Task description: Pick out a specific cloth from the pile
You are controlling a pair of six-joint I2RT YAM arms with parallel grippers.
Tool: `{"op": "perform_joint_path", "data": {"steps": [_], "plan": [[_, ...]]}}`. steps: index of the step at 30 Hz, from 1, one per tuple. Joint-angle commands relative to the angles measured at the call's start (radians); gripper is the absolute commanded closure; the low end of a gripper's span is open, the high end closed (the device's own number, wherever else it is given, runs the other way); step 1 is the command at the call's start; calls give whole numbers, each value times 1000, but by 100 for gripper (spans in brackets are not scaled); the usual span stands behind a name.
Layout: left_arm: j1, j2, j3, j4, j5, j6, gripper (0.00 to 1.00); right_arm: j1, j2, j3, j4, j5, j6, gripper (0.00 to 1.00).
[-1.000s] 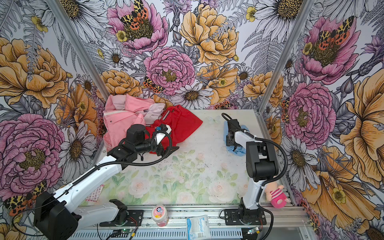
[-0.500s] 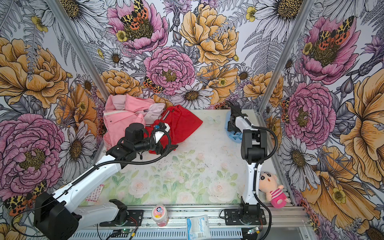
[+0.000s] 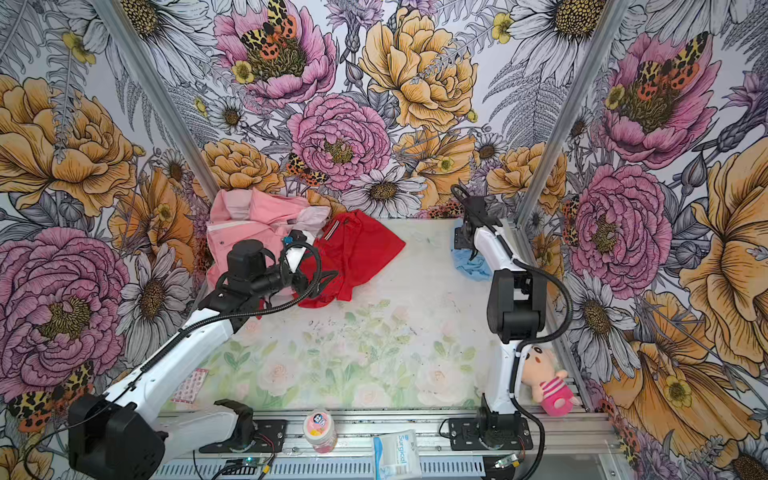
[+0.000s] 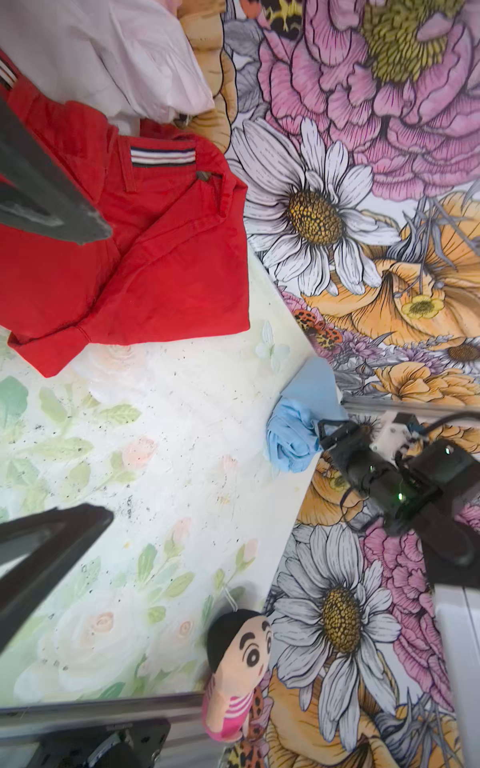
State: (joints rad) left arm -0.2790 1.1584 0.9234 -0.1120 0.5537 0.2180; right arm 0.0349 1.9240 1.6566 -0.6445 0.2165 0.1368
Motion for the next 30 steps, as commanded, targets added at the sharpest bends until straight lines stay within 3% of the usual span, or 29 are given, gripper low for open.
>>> {"op": "perform_joint_path", "data": {"steps": [1,4,7,10,12,15,18,23,24,25,28,30], "plan": [[68,-53,-37,134,38,-84,1,41,-333,-223,280,-36,-4,24],[116,-95,-94,215,-44,-113,1,55,-597,-509,520,-175,40,24],[124,-143,-157,278,-274,-115,1,63,-822,-818,782,-278,43,24],[115,-192,-162,194,-629,-160,1,63,-1006,-1089,956,-248,37,24],[95,-252,-167,101,-920,-261,1,63,-1119,-1260,1053,-186,20,24],[94,-384,-314,64,-1144,-460,1,59,-1224,-1382,998,-46,24,21],[90,-491,-547,246,-1282,-459,1,49,-1246,-1438,925,18,26,21],[123,-404,-755,615,-1298,-351,2,30,-1024,-1439,1060,-17,42,19],[125,-345,-767,685,-1291,-322,1,30,-967,-1434,1089,-9,41,14],[126,-282,-770,732,-1288,-294,1,29,-926,-1410,1059,7,49,1],[124,-88,-768,913,-1273,-227,1,30,-869,-1367,1046,23,46,0],[131,-15,-764,1005,-1197,-202,1,29,-863,-1370,1066,26,34,1]]}}
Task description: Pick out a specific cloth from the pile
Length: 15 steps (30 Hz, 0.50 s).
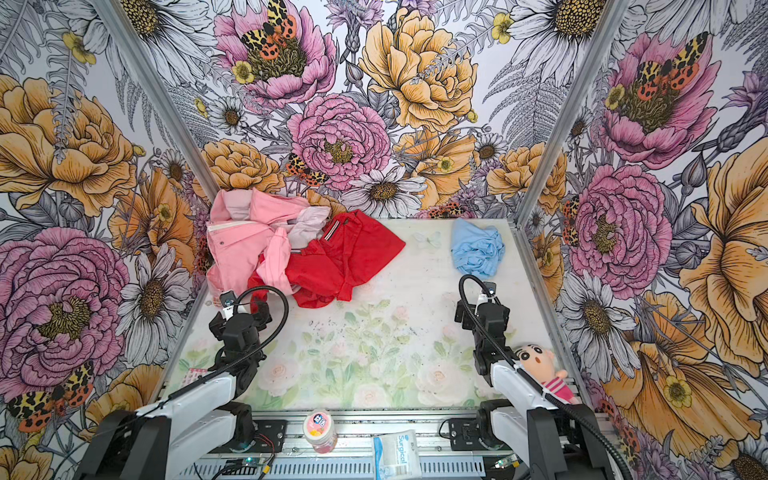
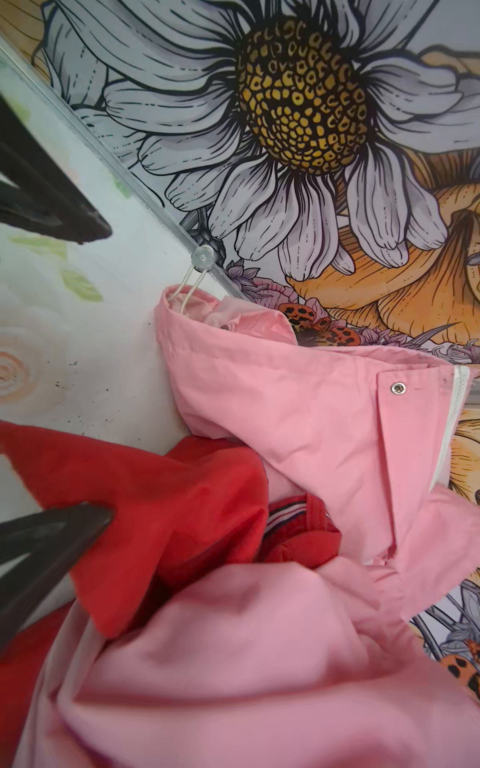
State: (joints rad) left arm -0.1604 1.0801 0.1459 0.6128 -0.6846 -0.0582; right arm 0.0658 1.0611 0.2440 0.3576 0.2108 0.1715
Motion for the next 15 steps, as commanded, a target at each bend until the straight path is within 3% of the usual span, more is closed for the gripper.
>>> {"op": "perform_joint_path", "data": {"steps": [1,5,8,11,12,15], "plan": [[28,91,24,298,76,64,1,-3,3,41,75,38,-8,1],[126,201,90,309,268,-31,1,-4,35,41,126,52,-37,1],[163,234,126,263,292,-46,1,-5,84,66,138,37,-57,0],[202,398,38,633,374,-46,1,-6,142,96,166,40,-90,1],[213,420,25,675,445,-39,1,-6,162,97,200,46,-107,1],[167,475,64,645,455,25,1,-12,217,54,406,48,-139,0]]}}
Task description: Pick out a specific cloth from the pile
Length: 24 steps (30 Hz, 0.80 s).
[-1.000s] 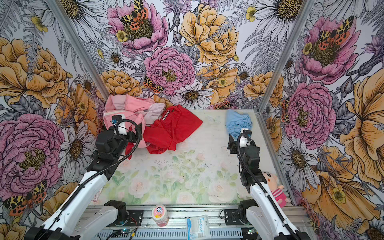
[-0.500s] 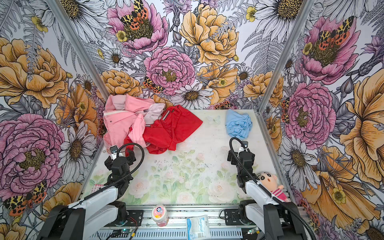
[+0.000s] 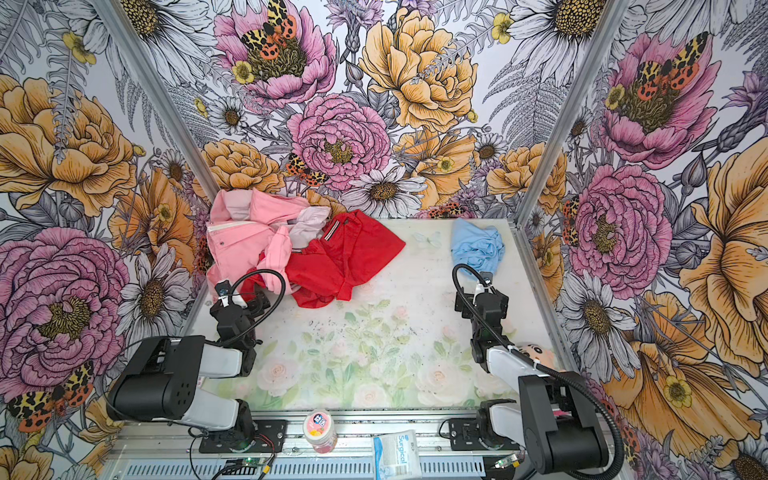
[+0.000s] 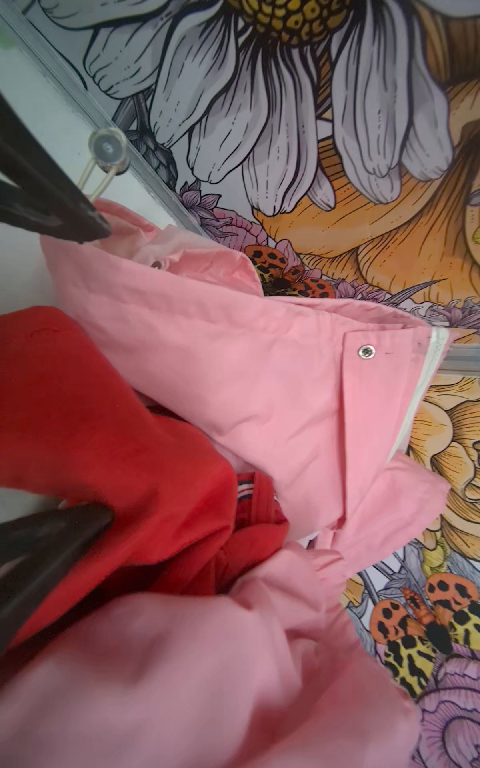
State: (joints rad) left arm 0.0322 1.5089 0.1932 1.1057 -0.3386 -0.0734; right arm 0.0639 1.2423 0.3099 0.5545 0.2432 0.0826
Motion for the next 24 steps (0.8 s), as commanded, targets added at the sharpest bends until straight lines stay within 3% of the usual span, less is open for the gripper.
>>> {"op": "perform_joint_path", "data": {"steps": [1,4,7,11,16,24], "plan": [[-33,85,32,192,109,57,1,-13,58,-22,269,12,-52,1],[-25,17,109,-65,78,28,1,-48,141,-22,367,-54,-6,0],[-11,35,126,-69,122,25,1,-70,308,-36,567,-89,2,1],[-8,37,134,-79,160,28,1,-84,299,91,303,-137,7,0],[-35,39,179,-162,170,69,1,-82,296,80,325,-139,2,0],[-34,39,173,-150,139,60,1,-60,296,74,330,-97,-12,0]]}}
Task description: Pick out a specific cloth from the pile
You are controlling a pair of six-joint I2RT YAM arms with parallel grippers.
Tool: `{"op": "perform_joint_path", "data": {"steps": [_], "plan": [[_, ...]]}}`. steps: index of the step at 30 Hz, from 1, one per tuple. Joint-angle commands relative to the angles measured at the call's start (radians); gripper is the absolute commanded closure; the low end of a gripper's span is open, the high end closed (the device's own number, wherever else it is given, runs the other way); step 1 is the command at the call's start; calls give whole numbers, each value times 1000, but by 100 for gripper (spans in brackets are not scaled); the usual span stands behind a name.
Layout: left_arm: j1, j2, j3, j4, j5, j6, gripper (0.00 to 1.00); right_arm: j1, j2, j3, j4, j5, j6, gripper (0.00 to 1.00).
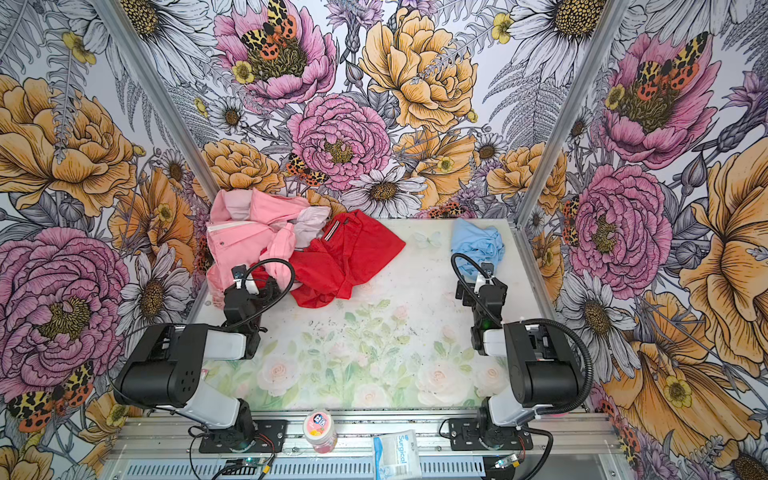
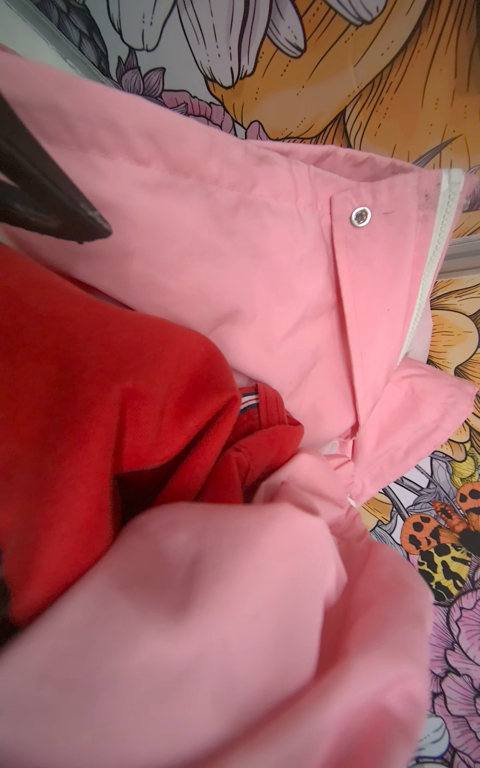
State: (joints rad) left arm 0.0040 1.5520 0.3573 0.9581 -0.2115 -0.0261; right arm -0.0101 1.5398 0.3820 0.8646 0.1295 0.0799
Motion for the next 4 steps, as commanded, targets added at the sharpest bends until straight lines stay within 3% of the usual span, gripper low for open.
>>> {"op": "perform_joint_path", "data": {"steps": [1,4], "plan": [[-6,-5,9,-3,11,12,1,15,-3,2,22,22,-11,1],[-5,-5,6,4,9,10,1,26,-3,-5,40,34,-17,1]]}}
